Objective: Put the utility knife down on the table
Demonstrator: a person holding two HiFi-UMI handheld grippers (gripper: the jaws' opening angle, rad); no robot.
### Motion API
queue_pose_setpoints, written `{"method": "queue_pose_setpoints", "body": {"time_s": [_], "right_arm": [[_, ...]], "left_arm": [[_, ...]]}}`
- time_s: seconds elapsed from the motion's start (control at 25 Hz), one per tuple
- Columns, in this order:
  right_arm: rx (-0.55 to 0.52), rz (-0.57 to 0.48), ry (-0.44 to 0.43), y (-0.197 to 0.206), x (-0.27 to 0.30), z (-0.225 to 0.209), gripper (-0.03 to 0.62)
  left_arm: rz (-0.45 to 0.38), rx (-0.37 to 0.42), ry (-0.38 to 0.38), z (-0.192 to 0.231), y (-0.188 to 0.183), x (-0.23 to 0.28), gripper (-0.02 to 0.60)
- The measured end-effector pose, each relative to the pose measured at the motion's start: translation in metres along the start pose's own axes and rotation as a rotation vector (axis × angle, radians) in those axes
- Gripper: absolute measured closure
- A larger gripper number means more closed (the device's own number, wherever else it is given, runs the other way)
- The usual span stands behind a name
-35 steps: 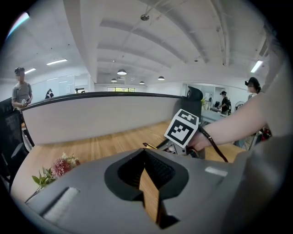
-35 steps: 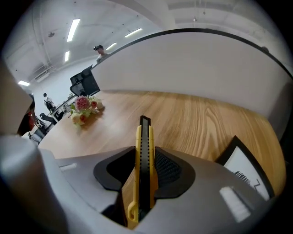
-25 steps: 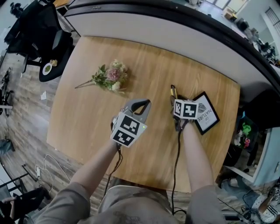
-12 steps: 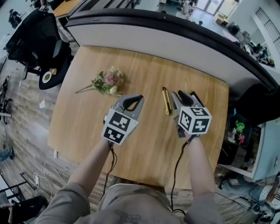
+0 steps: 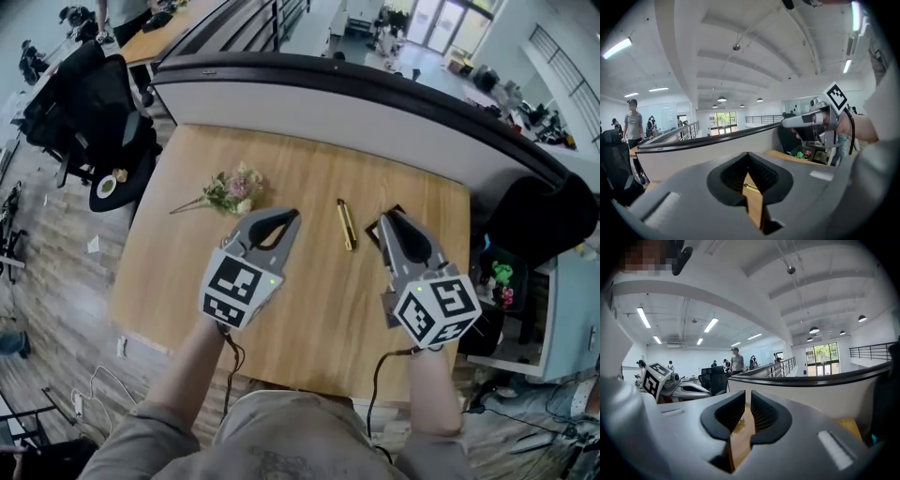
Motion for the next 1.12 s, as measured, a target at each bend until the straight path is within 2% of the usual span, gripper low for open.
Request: {"method": "queue_pose_setpoints", "body": {"time_s": [0.28,0.48,0.88,1.04,1.12], "right_arm": [[-0.029,-0.076,0.004,-0.01,-0.064,0.027,0.572],[-0.036,-0.084,0.0,0.001,-0.092,0.04,0.583],[-0.035,-0.032,-0.008,0.039,-0.123,0.068,0.583],[-0.032,-0.031,0.0,0.044,-0.131,0.071,0.583],[-0.019,-0.033,-0.001,0.045,-0.133,0.072,0.583]], "left_arm": [[-0.065,0.04,-0.011,-0.026,-0.024,-0.052,0.58],[-0.06,0.091,-0.02,-0.045,-0.021,-0.077,0.58],[-0.047,-0.006,0.024,-0.082,0.008,-0.106,0.58],[-0.07,-0.072,0.054,-0.088,0.007,-0.11,0.58],[-0.072,-0.063,0.051,-0.09,0.004,-0.11,0.58]]}}
Point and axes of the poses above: the fingertips, and each gripper's own axes: x forward along the fingers, z to its left, y out of its underside, the point moved 1 cm from there along -x, backward along the fingers, and after that the axes turned 11 degrees about z, right-handed, at the moved point
